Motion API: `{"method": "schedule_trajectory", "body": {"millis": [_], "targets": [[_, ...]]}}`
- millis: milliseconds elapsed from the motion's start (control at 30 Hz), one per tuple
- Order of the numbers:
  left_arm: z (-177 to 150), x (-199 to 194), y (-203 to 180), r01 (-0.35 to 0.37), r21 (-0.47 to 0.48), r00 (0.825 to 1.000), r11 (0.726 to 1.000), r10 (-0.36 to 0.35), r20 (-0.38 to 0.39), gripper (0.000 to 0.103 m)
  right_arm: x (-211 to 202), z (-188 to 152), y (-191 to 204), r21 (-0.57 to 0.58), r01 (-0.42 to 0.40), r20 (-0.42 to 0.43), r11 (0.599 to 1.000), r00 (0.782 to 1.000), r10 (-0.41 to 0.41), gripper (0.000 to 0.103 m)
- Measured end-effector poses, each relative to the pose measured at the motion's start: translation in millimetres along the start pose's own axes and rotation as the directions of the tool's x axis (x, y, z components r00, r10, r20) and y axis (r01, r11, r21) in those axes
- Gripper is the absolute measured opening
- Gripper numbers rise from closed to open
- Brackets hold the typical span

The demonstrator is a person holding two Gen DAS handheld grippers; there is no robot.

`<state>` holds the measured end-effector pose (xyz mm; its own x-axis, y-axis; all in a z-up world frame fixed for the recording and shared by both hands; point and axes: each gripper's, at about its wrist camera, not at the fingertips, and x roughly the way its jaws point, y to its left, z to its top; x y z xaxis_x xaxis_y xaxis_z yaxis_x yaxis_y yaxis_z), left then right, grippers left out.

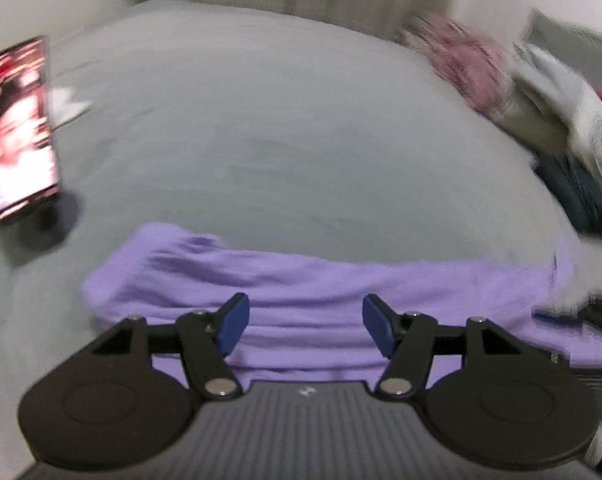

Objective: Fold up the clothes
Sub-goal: 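Grasp the pants edge with the right gripper while the left gripper grasps the leg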

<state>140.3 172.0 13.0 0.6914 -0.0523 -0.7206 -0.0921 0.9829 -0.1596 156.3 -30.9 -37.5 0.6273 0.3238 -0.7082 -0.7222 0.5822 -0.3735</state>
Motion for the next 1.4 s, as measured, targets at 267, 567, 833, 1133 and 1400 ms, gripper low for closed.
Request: {"method": "schedule_trajectory", "body": {"millis": [267,567,833,1133,1400], "targets": [[-22.5,25.3,-60.5,0.056,0.343,0.998,0.938,-0.051,-0.023,0.058,13.8,-7.2,-3.0,-0.083,-0.022,0.012,0.996,1.000,0.023,0.024],[-38.9,49.3,-81.9,0.053,0.468,0.998,0.882,-0.032,-0.054,0.026,6.0,3.2,-10.8,-0.076,-0.049,0.058,0.996,0.997,0.053,0.001],[-47.7,46.6,-89.5,0.013,0.554,1.000,0.833,-0.020,0.006,0.035,-13.1,14.9,-28.4,0.052,-0.077,0.129,0.996,0.989,0.069,0.000],[-43.6,53.1,-93.4,0.006,0.532,1.000,0.847,-0.003,-0.006,0.003,10.0,18.2,-31.0,0.095,-0.062,0.097,0.994,0.994,0.052,0.000],[-39.7,24.9,-76.0,0.065,0.469,0.996,0.881,-0.087,0.025,0.000,-21.5,15.2,-28.9,0.057,-0.087,0.122,0.995,0.989,0.080,0.000]]}}
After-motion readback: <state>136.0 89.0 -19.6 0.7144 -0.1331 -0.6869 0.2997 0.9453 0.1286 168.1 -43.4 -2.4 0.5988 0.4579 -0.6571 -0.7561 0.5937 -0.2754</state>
